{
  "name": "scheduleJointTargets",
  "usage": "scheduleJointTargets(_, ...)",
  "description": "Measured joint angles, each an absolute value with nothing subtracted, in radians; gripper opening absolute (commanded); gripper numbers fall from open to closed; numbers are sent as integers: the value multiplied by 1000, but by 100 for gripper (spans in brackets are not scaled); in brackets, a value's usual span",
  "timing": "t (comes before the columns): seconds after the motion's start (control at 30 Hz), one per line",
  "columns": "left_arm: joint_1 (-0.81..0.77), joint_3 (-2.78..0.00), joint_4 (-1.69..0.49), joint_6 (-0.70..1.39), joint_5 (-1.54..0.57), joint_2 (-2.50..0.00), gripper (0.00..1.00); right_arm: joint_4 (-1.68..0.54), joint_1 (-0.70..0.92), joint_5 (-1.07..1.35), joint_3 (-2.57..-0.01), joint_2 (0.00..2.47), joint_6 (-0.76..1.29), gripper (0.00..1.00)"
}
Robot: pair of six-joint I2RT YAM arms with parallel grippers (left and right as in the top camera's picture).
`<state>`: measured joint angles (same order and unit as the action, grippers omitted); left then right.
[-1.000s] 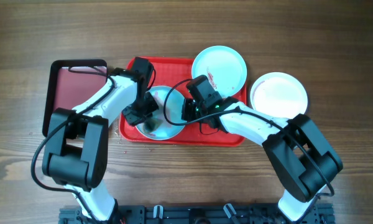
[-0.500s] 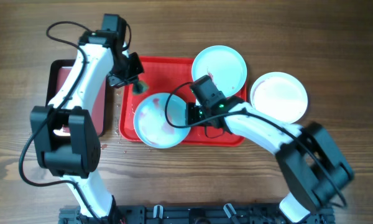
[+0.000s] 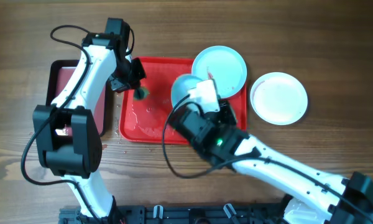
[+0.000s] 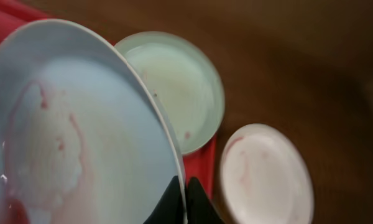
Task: Clean dirty plates on tray and stack at the side
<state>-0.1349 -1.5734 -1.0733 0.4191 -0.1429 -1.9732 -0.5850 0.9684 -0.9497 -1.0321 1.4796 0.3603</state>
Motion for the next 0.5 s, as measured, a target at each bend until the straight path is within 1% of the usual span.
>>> scheduleJointTargets(0.03,-135,-1564,-1070,419,-143,-1973,4,-499,1018,-1086,-1035,1480,273,4)
scheduleJointTargets(0.07,-135,-1560,-1069,419,-143,-1973,4,-449,1043,-1157,-1040,1480,222,4)
scheduleJointTargets(0.1,-135,-1560,-1066,419,-142,-1973,4,-332,1061,-1223,-1039,1479,141,5)
scheduleJointTargets(0.17,-135,-1560,-1062,419,-143,-1973,4,-153,1091,-1315,-1047,1479,-32,5)
scheduleJointTargets(0.23,-135,-1560,-1060,419,-143,-1973,4,-46,1103,-1360,-1048,1478,-179,4)
scheduleJointTargets(0.37,-135,-1560,-1050,419,-143,-1973,4,-18,1104,-1397,-1048,1479,-317,4)
scheduleJointTargets(0.5,-135,-1560,-1045,419,-143,-1973,4,-17,1104,-1415,-1048,1478,-354,4)
